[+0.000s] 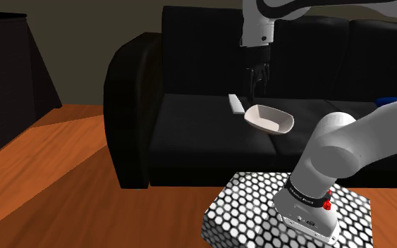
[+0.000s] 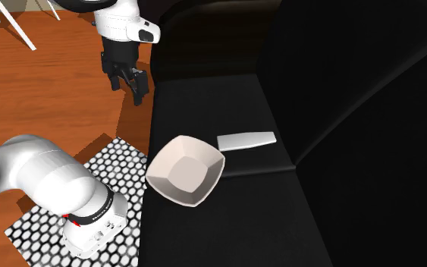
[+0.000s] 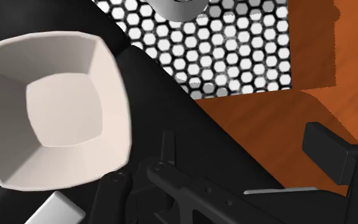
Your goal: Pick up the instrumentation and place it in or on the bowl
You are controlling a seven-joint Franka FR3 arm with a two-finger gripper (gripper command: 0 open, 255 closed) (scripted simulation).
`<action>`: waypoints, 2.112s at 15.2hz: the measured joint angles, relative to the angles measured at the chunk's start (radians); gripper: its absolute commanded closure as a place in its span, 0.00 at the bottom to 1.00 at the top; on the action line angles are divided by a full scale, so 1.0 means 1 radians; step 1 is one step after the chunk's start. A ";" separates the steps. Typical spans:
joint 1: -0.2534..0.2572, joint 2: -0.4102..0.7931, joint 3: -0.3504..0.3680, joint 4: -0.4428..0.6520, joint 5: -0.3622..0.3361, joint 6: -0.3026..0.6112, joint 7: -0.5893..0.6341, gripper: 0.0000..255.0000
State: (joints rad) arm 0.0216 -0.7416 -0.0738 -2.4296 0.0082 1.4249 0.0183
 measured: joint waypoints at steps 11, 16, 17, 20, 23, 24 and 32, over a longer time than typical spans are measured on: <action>-0.095 0.202 -0.063 -0.020 -0.051 0.303 0.089 0.00; -0.143 0.339 -0.103 0.015 -0.067 0.453 0.137 0.00; -0.152 0.371 -0.114 0.029 -0.070 0.483 0.143 0.00; -0.177 0.451 -0.138 0.066 -0.072 0.554 0.171 0.00; -0.202 0.538 -0.166 0.098 -0.069 0.639 0.194 0.00; -0.211 0.562 -0.176 0.108 -0.067 0.662 0.200 0.00; -0.275 0.782 -0.246 0.238 -0.016 0.826 0.245 0.00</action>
State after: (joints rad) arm -0.2532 0.0404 -0.3196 -2.1914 -0.0074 2.2513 0.2630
